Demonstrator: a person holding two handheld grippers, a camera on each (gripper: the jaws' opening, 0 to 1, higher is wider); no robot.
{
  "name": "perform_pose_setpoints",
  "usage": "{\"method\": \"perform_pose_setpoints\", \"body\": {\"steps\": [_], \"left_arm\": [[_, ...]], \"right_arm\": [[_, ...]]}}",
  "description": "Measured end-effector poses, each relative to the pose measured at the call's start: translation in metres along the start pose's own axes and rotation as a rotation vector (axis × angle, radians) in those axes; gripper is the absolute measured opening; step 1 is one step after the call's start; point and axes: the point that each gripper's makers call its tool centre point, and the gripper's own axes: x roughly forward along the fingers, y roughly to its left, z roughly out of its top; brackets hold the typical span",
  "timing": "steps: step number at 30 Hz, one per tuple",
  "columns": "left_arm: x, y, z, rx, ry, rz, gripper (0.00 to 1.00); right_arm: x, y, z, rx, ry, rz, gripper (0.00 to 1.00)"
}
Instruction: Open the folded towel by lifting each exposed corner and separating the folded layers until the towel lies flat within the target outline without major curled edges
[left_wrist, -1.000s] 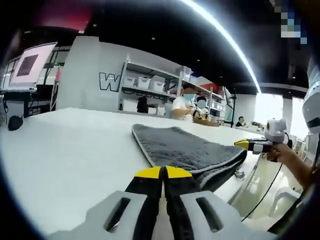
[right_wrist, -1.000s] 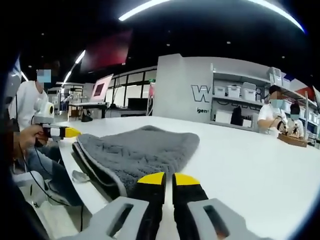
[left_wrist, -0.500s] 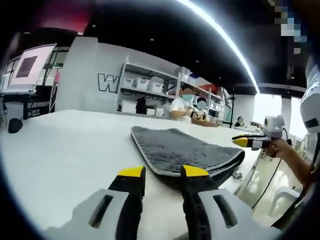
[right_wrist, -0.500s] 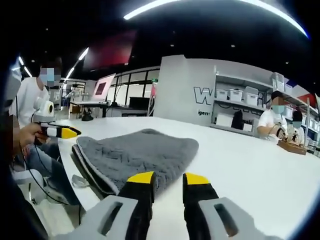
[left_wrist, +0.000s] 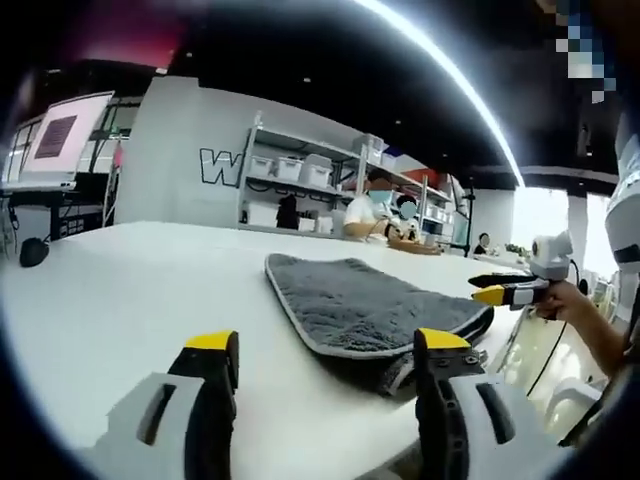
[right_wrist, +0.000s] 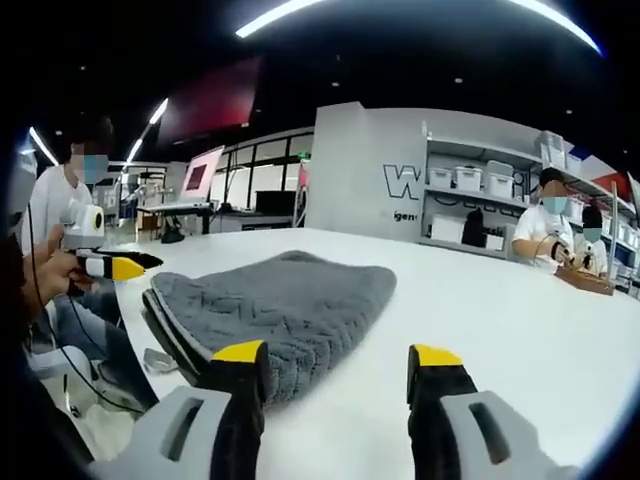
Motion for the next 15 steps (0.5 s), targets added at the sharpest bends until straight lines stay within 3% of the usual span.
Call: {"method": "perform_pose_setpoints", "body": {"steps": [8, 15], "left_arm": [[-0.001, 0.004, 0.002, -0.045, -0.011, 0.019, 0.87], [-0.002, 0.006, 0.004, -0.063, -0.012, 0.019, 0.88]], "right_arm": [[0.000, -0.008, 0.003, -0.005, -0.005, -0.003, 0.64], [0.001, -0.020, 0.011, -0.009, -0.019, -0.024, 0.73]]}}
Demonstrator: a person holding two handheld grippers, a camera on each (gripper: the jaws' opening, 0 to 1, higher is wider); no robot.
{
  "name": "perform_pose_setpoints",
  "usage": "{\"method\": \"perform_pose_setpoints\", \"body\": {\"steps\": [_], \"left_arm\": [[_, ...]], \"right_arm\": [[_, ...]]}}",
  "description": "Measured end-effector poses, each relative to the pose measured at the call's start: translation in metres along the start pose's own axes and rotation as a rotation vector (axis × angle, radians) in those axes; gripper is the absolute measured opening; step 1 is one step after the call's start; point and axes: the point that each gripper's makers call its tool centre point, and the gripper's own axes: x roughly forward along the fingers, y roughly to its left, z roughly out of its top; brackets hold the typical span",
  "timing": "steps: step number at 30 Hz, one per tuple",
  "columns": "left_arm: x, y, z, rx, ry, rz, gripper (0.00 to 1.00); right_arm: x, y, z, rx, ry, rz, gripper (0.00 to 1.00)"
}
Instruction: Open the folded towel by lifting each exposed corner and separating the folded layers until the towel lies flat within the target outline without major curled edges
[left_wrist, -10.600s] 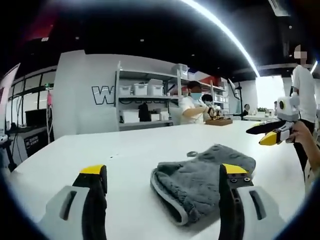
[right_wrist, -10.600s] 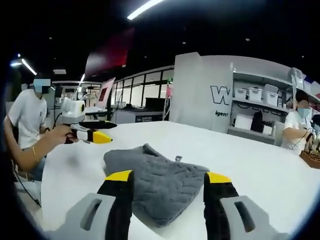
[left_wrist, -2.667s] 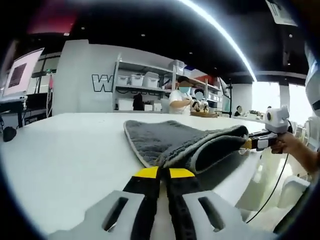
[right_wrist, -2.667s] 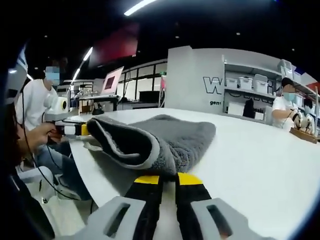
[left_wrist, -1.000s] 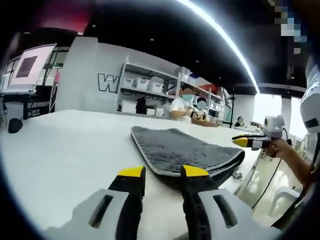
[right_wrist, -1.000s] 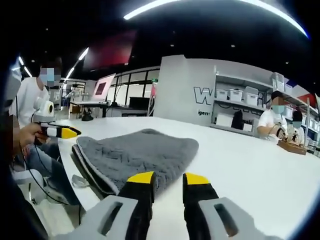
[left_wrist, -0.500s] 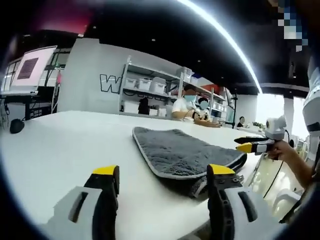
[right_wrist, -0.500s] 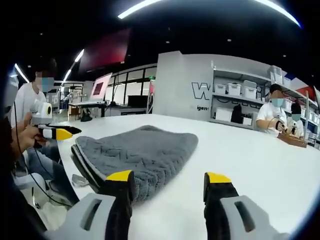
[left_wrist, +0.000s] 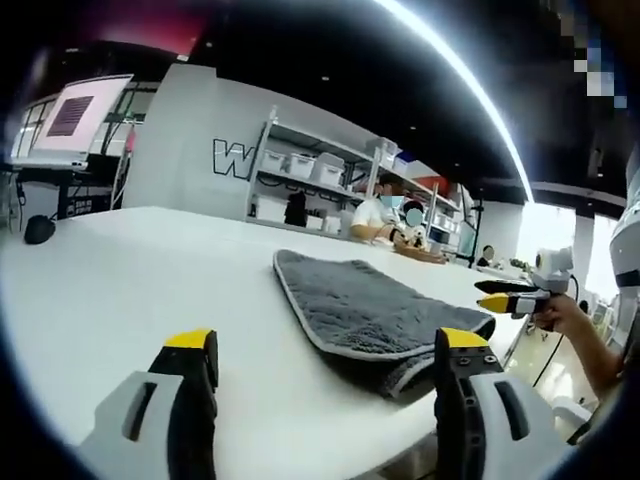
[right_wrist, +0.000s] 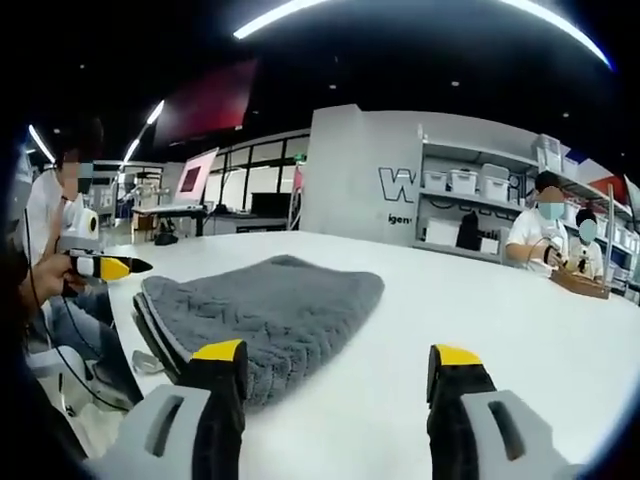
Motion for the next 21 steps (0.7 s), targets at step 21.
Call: {"method": "perform_pose_setpoints", "body": {"steps": [21], "left_arm": [[0.004, -0.014, 0.000, -0.023, 0.003, -0.056, 0.89]], "right_arm": [[0.017, 0.000, 0.021, -0.037, -0.037, 0.036, 0.85]]}}
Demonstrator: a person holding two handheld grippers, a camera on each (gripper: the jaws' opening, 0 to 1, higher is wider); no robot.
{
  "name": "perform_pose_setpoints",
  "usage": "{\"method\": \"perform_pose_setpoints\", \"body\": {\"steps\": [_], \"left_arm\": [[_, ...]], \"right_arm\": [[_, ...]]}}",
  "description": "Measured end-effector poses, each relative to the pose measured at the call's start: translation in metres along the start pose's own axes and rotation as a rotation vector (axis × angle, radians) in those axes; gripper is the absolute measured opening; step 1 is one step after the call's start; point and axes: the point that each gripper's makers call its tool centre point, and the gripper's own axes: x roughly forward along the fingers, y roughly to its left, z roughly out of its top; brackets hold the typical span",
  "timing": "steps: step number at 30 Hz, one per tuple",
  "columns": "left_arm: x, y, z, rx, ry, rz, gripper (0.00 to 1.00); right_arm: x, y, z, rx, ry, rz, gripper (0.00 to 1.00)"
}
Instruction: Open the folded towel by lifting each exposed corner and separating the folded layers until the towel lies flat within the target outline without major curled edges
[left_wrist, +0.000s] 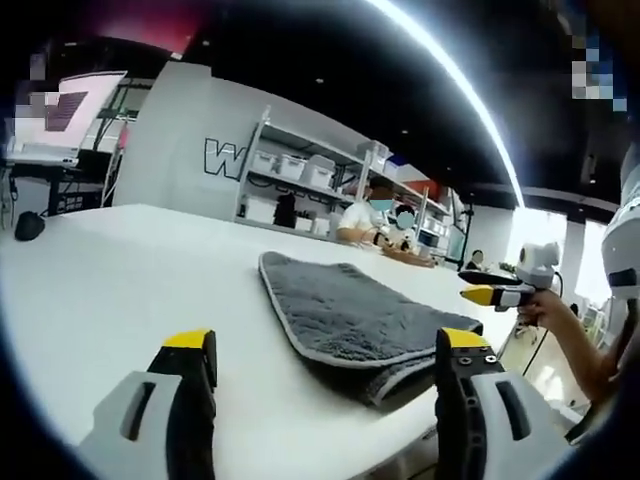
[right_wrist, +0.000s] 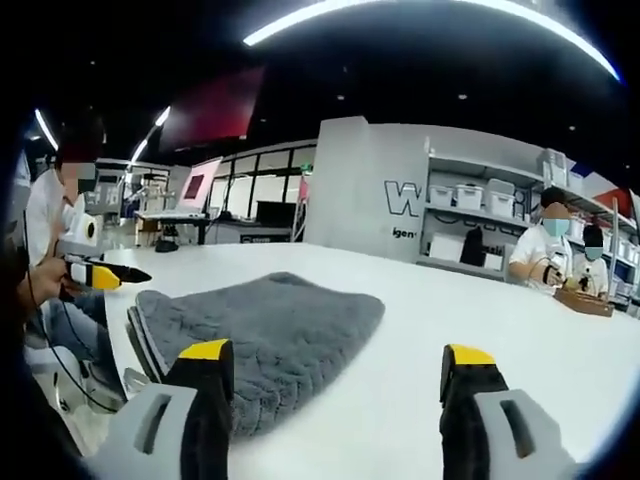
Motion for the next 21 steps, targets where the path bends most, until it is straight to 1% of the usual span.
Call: {"method": "perform_pose_setpoints", "body": {"steps": [5, 8, 10, 13, 15, 17, 18, 19, 20, 21], "left_arm": [[0.003, -0.008, -0.008, -0.049, 0.023, -0.024, 0.86], [0.006, -0.014, -0.007, -0.096, 0.001, -0.049, 0.83], [0.007, -0.017, -0.011, -0.130, 0.012, -0.059, 0.82], [0.008, -0.021, -0.015, -0.161, 0.033, -0.068, 0.80], [0.008, -0.024, -0.018, -0.183, 0.045, -0.072, 0.73], [0.007, -0.031, -0.021, -0.217, 0.061, -0.096, 0.66], [0.007, -0.034, -0.023, -0.254, 0.069, -0.103, 0.62], [0.008, -0.034, -0.023, -0.267, 0.068, -0.104, 0.59], [0.008, -0.037, -0.025, -0.291, 0.080, -0.120, 0.55], [0.009, -0.036, -0.025, -0.289, 0.080, -0.122, 0.51]], "right_arm": [[0.004, 0.006, 0.000, -0.011, 0.007, 0.024, 0.82], [0.004, 0.008, 0.001, -0.023, 0.004, 0.037, 0.82], [0.004, 0.010, 0.003, -0.034, -0.007, 0.043, 0.81], [0.004, 0.011, 0.003, -0.031, -0.005, 0.048, 0.79], [0.004, 0.011, 0.004, -0.030, -0.010, 0.049, 0.78], [0.004, 0.011, 0.005, -0.028, -0.013, 0.048, 0.78], [0.004, 0.011, 0.005, -0.025, -0.013, 0.049, 0.78], [0.004, 0.013, 0.004, -0.023, -0.013, 0.054, 0.77], [0.004, 0.013, 0.004, -0.022, -0.012, 0.057, 0.77], [0.004, 0.014, 0.003, -0.022, -0.012, 0.059, 0.76]]}}
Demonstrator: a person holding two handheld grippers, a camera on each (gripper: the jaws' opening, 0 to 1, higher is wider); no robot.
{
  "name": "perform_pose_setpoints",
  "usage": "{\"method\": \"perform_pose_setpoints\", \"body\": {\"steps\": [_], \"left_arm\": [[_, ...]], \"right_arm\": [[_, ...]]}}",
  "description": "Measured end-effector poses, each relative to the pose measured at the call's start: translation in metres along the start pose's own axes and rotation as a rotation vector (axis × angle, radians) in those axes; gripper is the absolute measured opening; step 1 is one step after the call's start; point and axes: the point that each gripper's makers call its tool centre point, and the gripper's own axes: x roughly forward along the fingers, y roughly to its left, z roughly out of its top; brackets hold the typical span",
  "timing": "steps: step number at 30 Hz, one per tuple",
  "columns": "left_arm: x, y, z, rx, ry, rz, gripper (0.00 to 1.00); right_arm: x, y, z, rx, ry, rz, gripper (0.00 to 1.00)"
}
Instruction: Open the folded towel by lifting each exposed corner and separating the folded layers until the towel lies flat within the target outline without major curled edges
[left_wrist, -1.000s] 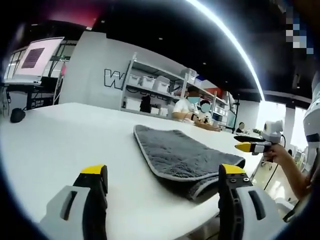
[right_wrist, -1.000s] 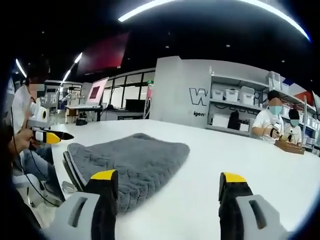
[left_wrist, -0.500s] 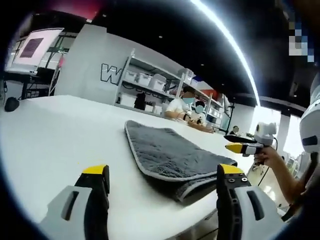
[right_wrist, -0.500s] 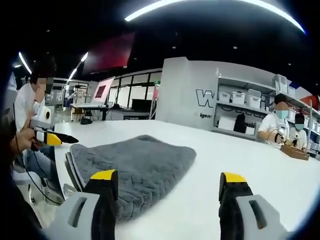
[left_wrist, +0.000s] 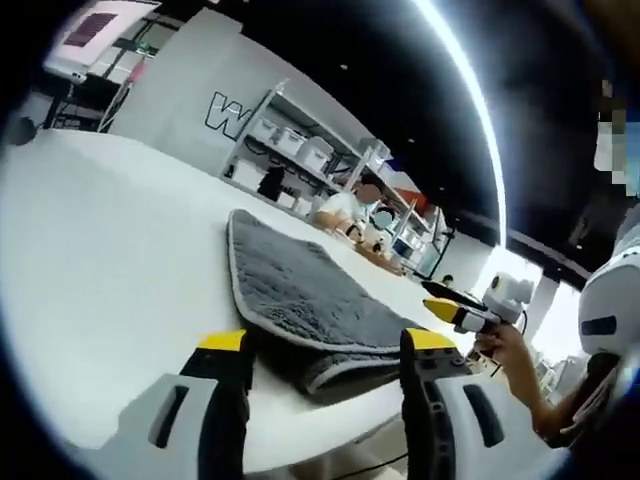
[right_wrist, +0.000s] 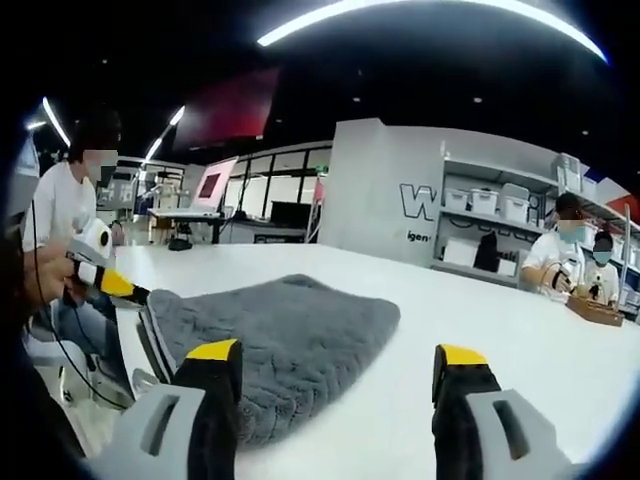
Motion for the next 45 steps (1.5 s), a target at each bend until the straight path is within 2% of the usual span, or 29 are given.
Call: {"method": "perform_pose_setpoints", "body": {"steps": [2, 5, 10, 19, 22, 29, 36, 39, 45], "left_arm": [[0.001, 0.001, -0.002, -0.005, 0.017, 0.002, 0.49], [0.003, 0.001, -0.001, 0.007, 0.018, 0.010, 0.52], [0.009, 0.004, 0.006, -0.064, -0.006, -0.012, 0.51], [0.026, 0.010, 0.009, -0.051, -0.009, 0.023, 0.48], [0.029, 0.012, 0.012, -0.048, -0.036, 0.049, 0.42], [0.032, 0.012, 0.020, -0.070, -0.088, 0.058, 0.32], [0.036, 0.009, 0.029, -0.070, -0.119, 0.045, 0.08], [0.039, 0.004, 0.032, -0.070, -0.131, 0.031, 0.04], [0.046, -0.010, 0.037, -0.004, -0.126, 0.004, 0.02]], "right_arm": [[0.000, 0.001, -0.001, 0.001, 0.001, 0.003, 0.75], [-0.002, -0.001, -0.003, 0.007, 0.003, 0.002, 0.74], [-0.005, -0.002, -0.007, 0.007, 0.015, 0.001, 0.73], [-0.008, -0.001, -0.007, 0.010, 0.017, 0.004, 0.70], [-0.008, -0.002, -0.005, 0.007, 0.015, 0.003, 0.69], [-0.007, 0.001, -0.003, -0.002, 0.014, 0.013, 0.68], [-0.006, 0.000, 0.000, 0.004, 0.010, 0.008, 0.67], [-0.006, 0.001, 0.000, 0.007, 0.012, 0.009, 0.67], [-0.007, 0.002, 0.003, 0.005, 0.010, 0.010, 0.66]]}}
